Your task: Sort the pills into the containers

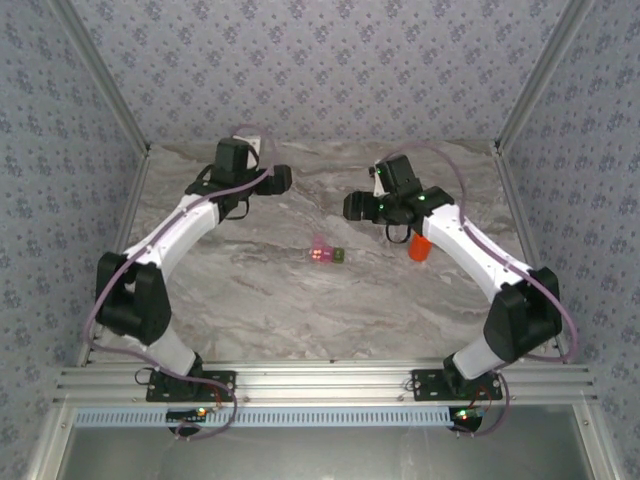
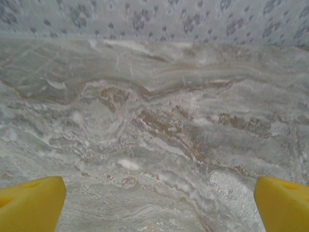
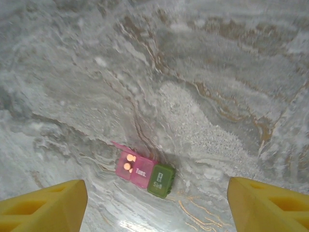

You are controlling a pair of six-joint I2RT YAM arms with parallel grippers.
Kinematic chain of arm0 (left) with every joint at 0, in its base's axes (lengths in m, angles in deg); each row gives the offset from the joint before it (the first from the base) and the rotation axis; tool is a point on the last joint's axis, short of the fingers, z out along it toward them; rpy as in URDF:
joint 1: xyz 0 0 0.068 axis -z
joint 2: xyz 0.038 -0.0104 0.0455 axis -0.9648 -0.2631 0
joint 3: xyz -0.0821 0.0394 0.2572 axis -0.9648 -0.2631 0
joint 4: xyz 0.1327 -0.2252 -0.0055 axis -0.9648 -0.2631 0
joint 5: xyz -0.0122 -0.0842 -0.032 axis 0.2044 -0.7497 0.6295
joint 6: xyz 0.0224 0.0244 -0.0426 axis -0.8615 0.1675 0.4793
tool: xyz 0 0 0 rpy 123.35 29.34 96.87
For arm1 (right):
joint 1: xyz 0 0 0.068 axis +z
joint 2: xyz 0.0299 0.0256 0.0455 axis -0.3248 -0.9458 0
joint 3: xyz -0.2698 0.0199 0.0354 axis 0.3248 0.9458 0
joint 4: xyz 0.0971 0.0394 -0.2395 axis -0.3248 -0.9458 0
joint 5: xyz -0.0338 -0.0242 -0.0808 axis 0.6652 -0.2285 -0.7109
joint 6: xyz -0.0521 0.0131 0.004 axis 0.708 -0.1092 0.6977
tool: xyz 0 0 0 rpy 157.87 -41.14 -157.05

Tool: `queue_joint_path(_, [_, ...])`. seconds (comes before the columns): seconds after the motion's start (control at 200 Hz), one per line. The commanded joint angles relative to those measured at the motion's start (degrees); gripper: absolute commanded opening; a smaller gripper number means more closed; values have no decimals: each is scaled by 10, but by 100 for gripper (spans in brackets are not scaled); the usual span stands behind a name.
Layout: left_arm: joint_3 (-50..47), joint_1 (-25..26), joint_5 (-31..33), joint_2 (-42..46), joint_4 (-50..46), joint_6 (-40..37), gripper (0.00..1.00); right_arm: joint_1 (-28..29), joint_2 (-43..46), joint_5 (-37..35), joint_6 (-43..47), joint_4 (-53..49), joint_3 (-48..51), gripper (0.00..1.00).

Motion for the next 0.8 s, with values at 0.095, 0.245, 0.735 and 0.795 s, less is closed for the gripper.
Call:
queue_joint_path(0.095, [70,7,-19,-71,-109,-13,99,2,-47,27,-15,32,43,77])
queue_joint_path(0.245, [97,28,-5,-103,-157,-26,100,-2,-64,22,-18,40,83,76])
queue_joint_path(0.735, [131,99,62,-157,-229,-42,100,17,-125,19,-9,65,94,75])
queue_joint_path(0.795, [119,104,66,-153,-226,-42,99,23,-133,17,-7,62,87,75])
